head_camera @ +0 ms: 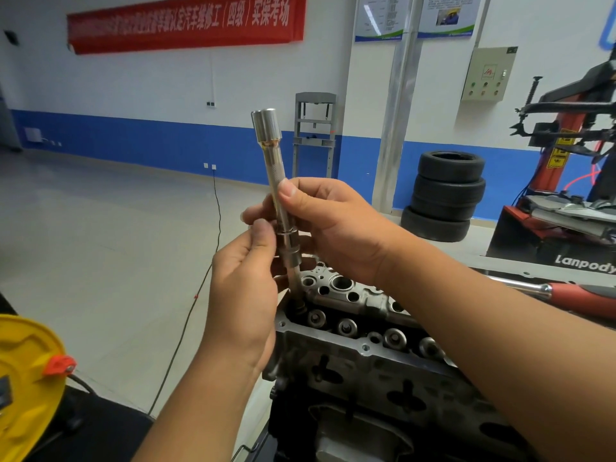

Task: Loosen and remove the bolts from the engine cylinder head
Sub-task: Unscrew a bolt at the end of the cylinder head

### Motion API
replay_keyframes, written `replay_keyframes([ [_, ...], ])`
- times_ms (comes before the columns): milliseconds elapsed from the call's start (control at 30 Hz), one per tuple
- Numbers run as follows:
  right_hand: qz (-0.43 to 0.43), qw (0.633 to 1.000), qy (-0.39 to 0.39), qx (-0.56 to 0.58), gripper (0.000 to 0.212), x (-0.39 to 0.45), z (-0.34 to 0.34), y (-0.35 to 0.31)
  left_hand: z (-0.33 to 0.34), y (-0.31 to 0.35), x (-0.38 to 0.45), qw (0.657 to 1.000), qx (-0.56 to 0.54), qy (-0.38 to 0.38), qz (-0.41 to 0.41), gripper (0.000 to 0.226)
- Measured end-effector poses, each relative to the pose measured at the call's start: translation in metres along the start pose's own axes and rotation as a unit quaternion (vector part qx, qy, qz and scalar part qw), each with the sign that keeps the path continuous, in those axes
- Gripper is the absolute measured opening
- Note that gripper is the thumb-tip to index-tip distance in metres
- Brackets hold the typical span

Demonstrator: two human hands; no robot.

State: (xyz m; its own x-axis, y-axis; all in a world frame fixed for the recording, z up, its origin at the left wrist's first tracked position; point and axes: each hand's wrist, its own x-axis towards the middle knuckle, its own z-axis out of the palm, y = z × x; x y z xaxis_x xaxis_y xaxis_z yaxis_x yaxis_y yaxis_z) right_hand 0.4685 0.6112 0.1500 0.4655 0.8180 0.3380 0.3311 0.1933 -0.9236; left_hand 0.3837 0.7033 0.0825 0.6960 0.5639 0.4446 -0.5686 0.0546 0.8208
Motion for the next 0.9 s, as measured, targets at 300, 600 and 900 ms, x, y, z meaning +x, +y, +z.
replay_keyframes([
  [300, 0.002, 1.0, -0.013, 0.01, 0.026, 0.0013, -0.001, 0.0021, 0.0004, 0.0012, -0.0036, 0.999, 0.022, 0.025, 0.04, 0.037],
  [600, -0.012, 1.0, 0.006, 0.027, 0.021, 0.0, -0.0013, -0.0004, 0.0014, 0.0014, -0.001, 1.0, 0.023, -0.014, 0.001, 0.035],
  [900, 0.001, 0.999, 0.005, 0.034, 0.019, 0.0017, -0.0019, 0.0006, 0.0021, 0.0019, -0.0051, 0.996, 0.052, 0.026, 0.061, 0.031],
])
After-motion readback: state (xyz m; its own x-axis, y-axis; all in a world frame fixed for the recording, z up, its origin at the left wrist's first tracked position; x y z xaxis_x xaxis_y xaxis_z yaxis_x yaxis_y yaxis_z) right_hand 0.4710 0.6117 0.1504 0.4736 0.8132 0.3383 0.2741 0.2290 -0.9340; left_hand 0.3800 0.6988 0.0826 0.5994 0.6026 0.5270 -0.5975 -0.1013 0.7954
